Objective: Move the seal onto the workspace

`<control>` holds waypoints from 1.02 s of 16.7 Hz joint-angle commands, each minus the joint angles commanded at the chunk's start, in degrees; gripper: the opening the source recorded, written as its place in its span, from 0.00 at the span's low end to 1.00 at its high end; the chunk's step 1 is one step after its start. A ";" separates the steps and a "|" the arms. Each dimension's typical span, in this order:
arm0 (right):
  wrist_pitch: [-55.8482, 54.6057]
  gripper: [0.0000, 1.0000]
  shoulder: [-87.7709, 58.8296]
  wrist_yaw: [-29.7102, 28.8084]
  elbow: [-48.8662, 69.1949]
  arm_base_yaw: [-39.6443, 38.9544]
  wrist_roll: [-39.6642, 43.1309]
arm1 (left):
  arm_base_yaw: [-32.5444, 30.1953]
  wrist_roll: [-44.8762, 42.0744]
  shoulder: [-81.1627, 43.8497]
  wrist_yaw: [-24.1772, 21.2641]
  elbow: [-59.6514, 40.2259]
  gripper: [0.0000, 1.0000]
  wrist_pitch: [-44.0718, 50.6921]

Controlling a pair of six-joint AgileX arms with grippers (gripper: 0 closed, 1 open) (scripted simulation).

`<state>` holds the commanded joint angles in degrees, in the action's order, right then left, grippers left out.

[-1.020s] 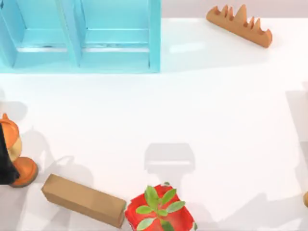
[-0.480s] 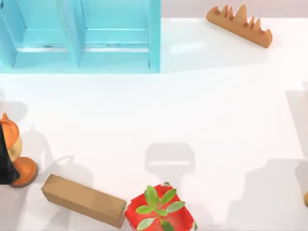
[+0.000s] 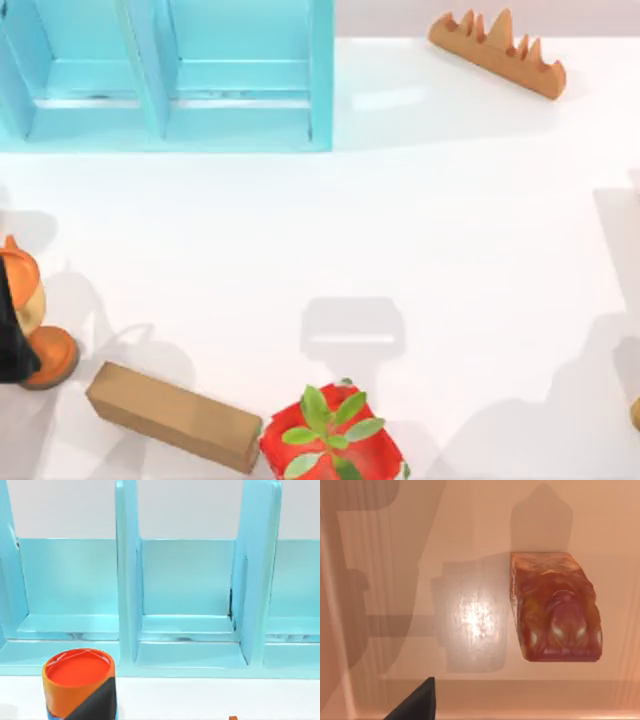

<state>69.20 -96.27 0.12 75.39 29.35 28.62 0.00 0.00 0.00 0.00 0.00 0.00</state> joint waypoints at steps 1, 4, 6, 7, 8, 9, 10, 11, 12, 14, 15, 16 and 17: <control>0.00 1.00 0.00 0.00 0.00 0.00 0.00 | 0.00 0.00 0.00 0.00 0.00 1.00 0.00; -1.02 1.00 -0.10 -0.01 -0.85 -0.27 -0.15 | 0.00 0.00 0.00 0.00 0.00 1.00 0.00; -3.99 1.00 -0.98 0.00 -3.01 -0.31 -0.31 | 0.00 0.00 0.00 0.00 0.00 1.00 0.00; -6.03 1.00 -1.59 0.00 -4.45 -0.33 -0.37 | 0.00 0.00 0.00 0.00 0.00 1.00 0.00; -8.29 1.00 -2.27 0.00 -6.03 -0.35 -0.40 | 0.00 0.00 0.00 0.00 0.00 1.00 0.00; -10.67 1.00 -2.99 0.00 -7.68 -0.35 -0.41 | 0.00 0.00 0.00 0.00 0.00 1.00 0.00; -13.06 1.00 -3.72 0.01 -9.34 -0.34 -0.41 | 0.00 0.00 0.00 0.00 0.00 1.00 0.00; -15.37 1.00 -4.45 0.00 -10.93 -0.32 -0.40 | 0.00 0.00 0.00 0.00 0.00 1.00 0.00; -17.51 1.00 -5.14 0.00 -12.40 -0.30 -0.39 | 0.00 0.00 0.00 0.00 0.00 1.00 0.00; -20.93 1.00 -6.30 -0.01 -14.67 -0.26 -0.36 | 0.00 0.00 0.00 0.00 0.00 1.00 0.00; -22.04 1.00 -6.70 -0.02 -15.36 -0.25 -0.35 | 0.00 0.00 0.00 0.00 0.00 1.00 0.00; -22.64 1.00 -6.93 -0.02 -15.72 -0.24 -0.35 | 0.00 0.00 0.00 0.00 0.00 1.00 0.00; -22.72 1.00 -6.96 -0.02 -15.76 -0.24 -0.35 | 0.00 0.00 0.00 0.00 0.00 1.00 0.00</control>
<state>46.48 -103.23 0.10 59.63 29.11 28.27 0.00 0.00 0.00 0.00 0.00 0.00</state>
